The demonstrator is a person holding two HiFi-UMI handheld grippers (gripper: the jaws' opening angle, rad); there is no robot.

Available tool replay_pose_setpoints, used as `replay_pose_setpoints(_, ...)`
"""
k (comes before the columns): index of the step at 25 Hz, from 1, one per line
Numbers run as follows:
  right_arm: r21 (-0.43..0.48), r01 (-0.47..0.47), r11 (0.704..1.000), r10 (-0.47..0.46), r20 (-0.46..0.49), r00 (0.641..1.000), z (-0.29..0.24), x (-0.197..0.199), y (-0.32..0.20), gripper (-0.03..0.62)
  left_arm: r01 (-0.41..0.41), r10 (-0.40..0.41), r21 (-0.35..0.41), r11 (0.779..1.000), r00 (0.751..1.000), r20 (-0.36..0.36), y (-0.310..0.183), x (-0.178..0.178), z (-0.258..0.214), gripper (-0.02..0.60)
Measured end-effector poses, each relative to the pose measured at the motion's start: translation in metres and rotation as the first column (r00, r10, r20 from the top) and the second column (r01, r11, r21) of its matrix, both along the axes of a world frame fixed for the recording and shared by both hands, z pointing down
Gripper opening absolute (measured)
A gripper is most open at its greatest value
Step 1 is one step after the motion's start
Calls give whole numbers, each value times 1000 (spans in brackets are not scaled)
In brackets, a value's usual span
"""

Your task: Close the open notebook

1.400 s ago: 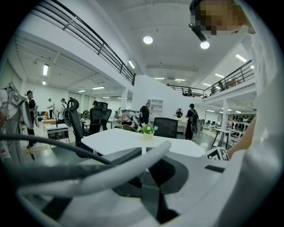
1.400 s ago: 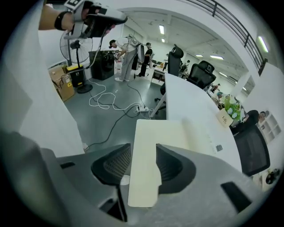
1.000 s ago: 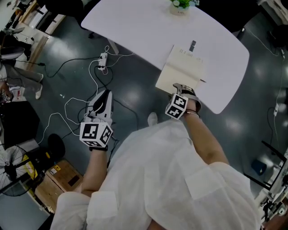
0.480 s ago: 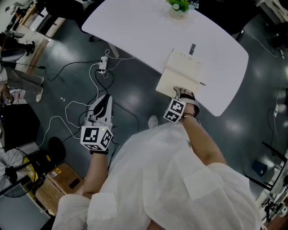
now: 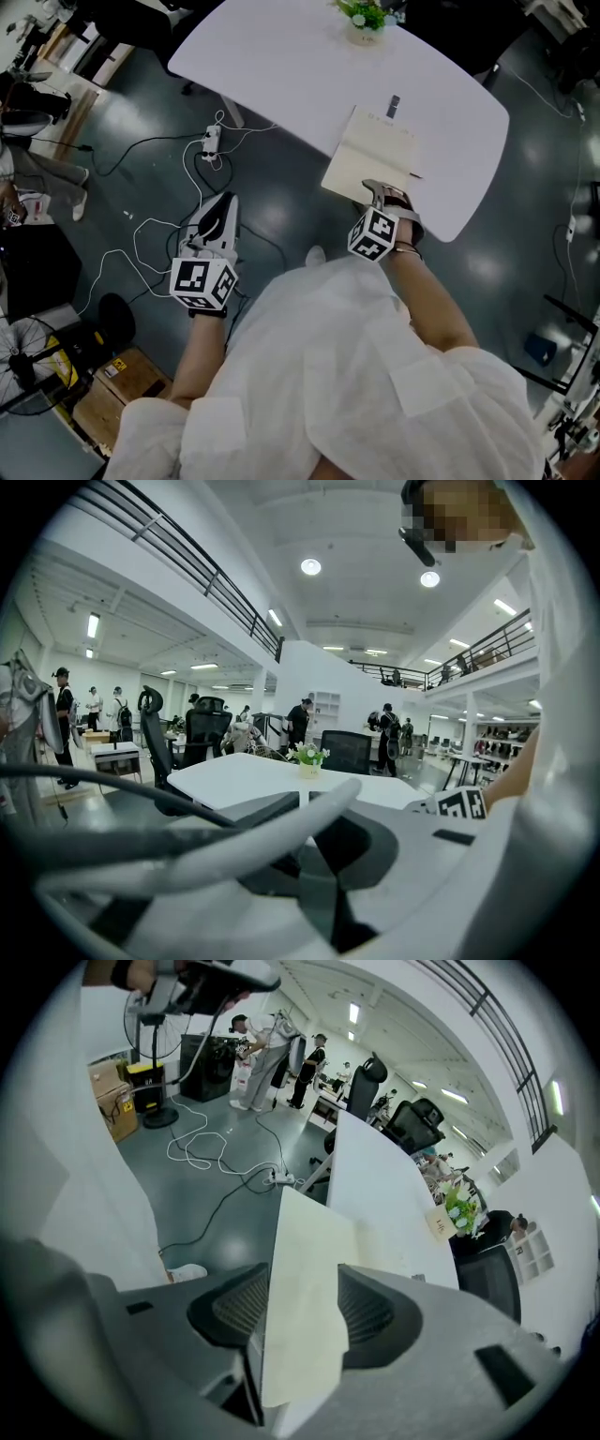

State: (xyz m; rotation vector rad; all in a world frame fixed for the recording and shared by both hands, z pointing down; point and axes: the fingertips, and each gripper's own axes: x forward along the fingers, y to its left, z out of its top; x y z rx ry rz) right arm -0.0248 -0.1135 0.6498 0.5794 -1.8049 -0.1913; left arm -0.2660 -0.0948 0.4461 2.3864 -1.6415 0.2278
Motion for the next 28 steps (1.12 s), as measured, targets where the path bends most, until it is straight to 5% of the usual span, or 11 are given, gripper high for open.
replay_pose_setpoints(11, 114, 9, 993, -15, 50, 999, -61, 10, -18, 17, -37, 38, 36, 999, 999, -7, -9, 18, -13, 31)
replay_pose_setpoints(28, 126, 18, 992, -26, 60, 998, -75, 26, -39, 5, -34, 34, 35, 999, 999, -15, -22, 35, -17, 31)
